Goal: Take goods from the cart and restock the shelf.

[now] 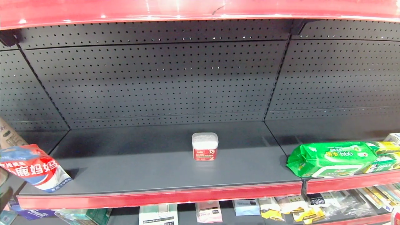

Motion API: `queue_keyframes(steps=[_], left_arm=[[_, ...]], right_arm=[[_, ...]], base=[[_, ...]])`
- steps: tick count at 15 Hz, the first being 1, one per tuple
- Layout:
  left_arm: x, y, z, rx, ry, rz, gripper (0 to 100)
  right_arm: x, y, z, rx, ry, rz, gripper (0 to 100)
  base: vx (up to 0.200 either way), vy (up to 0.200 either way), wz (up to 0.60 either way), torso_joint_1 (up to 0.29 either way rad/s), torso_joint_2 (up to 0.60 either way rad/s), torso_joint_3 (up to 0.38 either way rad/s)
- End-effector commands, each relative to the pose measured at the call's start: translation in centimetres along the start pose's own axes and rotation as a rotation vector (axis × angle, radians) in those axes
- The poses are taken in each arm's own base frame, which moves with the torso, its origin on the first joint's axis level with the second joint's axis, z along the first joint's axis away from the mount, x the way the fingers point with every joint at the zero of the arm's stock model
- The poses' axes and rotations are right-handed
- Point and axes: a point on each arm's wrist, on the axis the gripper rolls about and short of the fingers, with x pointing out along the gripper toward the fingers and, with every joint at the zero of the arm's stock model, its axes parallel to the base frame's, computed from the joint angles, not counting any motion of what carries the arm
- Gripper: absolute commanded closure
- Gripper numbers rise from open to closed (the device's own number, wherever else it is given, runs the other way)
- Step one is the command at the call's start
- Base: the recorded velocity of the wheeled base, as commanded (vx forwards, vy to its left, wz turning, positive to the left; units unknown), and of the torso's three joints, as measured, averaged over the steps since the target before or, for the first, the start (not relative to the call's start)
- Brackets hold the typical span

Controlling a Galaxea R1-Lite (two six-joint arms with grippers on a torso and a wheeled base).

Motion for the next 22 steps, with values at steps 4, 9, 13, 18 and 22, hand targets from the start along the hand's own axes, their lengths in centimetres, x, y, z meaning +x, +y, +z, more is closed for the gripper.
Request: queue_keyframes(steps=[4,9,13,18,22], left_arm=[[9.9,-0.6,0.1,0.239,0.344,-0.314,0],[13.1,-3.9,-1.3,0.36,0.537,-0.646,0],[19.0,-6.3,-0.4,0.435,0.538,-0.754,0],[23.2,-8.9,-2.0,0.391,0.463,-0.929,0],[25.0,-10.6,-3.4,0.382,0.486,-1.015,0]], right_arm=[[-0.1,0.0,-0.1,0.001,-0.005,0.0,100],[0.1,0.2,-0.5,-0.004,0.011,0.01,100],[0.1,0.2,-0.8,-0.003,0.017,0.016,100],[0.1,0.2,-0.8,-0.005,0.018,0.013,100],[0.1,0.2,-0.8,-0.006,0.018,0.013,100]], base=[[0.0,0.0,0.0,0.0,0.0,0.0],[0.0,0.0,0.0,0.0,0.0,0.0],[0.0,0.0,0.0,0.0,0.0,0.0],[0.0,0.0,0.0,0.0,0.0,0.0],[0.0,0.0,0.0,0.0,0.0,0.0]])
